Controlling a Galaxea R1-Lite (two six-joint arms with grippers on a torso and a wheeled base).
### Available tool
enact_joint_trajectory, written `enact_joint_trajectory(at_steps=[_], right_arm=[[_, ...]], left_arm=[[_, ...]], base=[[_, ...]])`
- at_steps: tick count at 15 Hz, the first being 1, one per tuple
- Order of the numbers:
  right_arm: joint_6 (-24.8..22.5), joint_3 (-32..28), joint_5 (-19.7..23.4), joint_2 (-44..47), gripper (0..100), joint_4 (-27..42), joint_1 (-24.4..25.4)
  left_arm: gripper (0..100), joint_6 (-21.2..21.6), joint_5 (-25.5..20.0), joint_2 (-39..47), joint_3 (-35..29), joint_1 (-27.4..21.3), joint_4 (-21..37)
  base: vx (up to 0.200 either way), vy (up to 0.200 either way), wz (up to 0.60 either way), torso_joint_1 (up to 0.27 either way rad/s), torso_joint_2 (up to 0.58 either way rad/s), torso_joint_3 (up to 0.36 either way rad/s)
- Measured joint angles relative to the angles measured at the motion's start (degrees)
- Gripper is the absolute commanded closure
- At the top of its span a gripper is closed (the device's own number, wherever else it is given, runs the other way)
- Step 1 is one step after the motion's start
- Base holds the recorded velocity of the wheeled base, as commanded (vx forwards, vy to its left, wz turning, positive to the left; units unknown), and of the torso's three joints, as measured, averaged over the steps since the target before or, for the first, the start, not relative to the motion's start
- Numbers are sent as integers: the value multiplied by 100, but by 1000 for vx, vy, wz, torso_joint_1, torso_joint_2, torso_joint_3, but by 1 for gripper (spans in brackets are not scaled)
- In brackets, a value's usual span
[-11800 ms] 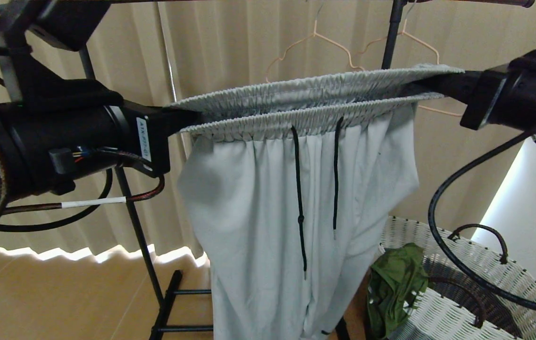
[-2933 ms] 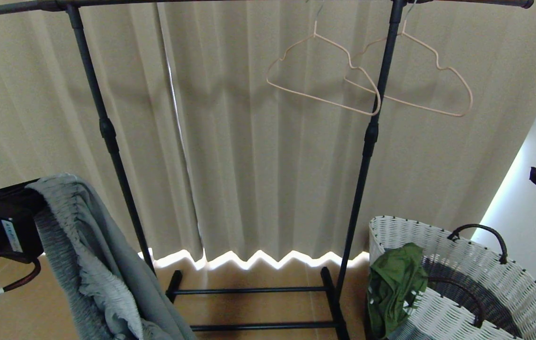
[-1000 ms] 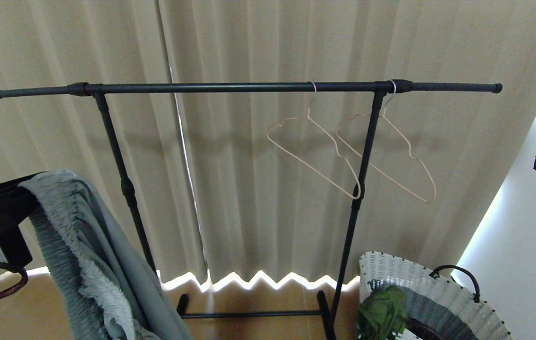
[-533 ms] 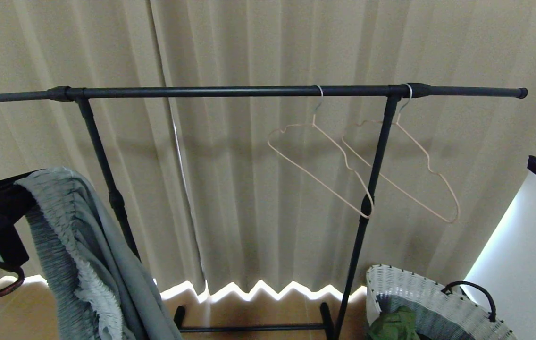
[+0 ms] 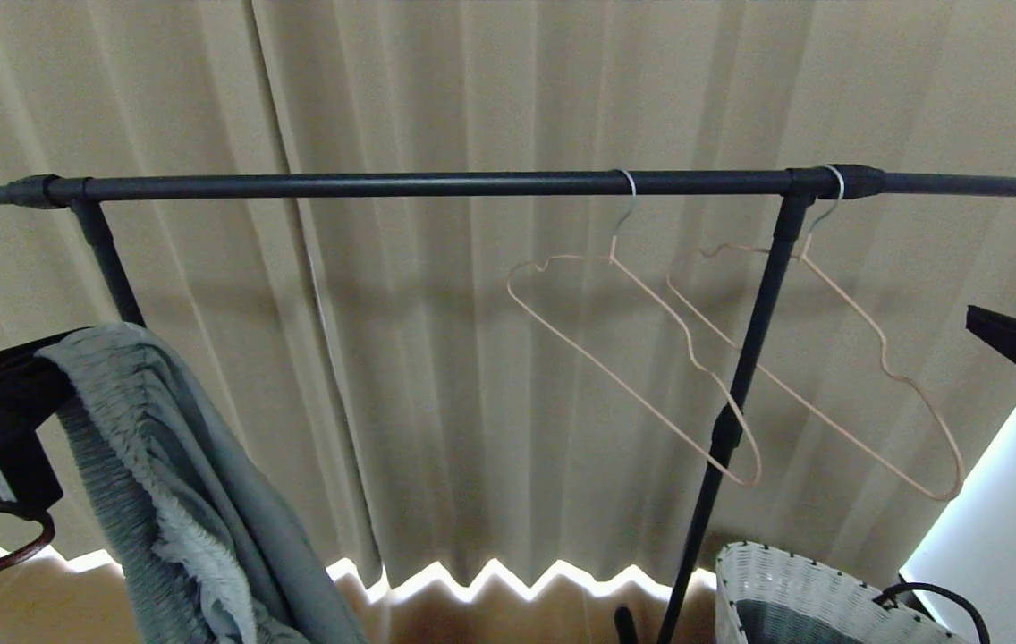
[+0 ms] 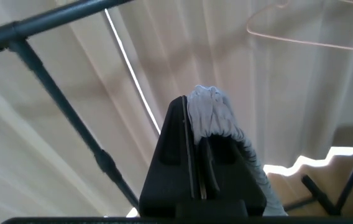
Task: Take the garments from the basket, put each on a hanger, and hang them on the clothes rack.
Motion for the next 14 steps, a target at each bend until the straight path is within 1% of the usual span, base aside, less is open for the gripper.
enact_joint_trajectory(at_steps=[2,3,5,6,7,9,11,14], right_arm=[[59,-111,0,269,0,110,1],[129,-240,2,413,0,312,1],[430,-720,60,741,0,986,6],[545,-979,141,903,0,1421,6],[603,-1213,227,1100,0,1703,9],[646,-1475,293,1498,0,1881,-24],[674,-1566,306,1847,0,1918,-88],[844,-1635,334,2235,0,1863,-115]], left_arm=[[100,0,-9,-2,96,2,-91],[100,-6,-9,-2,138,5,-110],[100,-17,-9,6,201,16,-96],[100,-20,-9,6,207,16,-102],[100,-11,-11,2,210,16,-107],[100,-2,-9,-5,215,11,-102],[100,0,-9,-24,216,11,-107],[100,5,-9,-41,223,5,-105]], base=[[0,0,0,0,0,0],[0,0,0,0,0,0],[0,0,0,0,0,0],[0,0,0,0,0,0],[0,0,0,0,0,0],[0,0,0,0,0,0],[0,0,0,0,0,0],[0,0,0,0,0,0]])
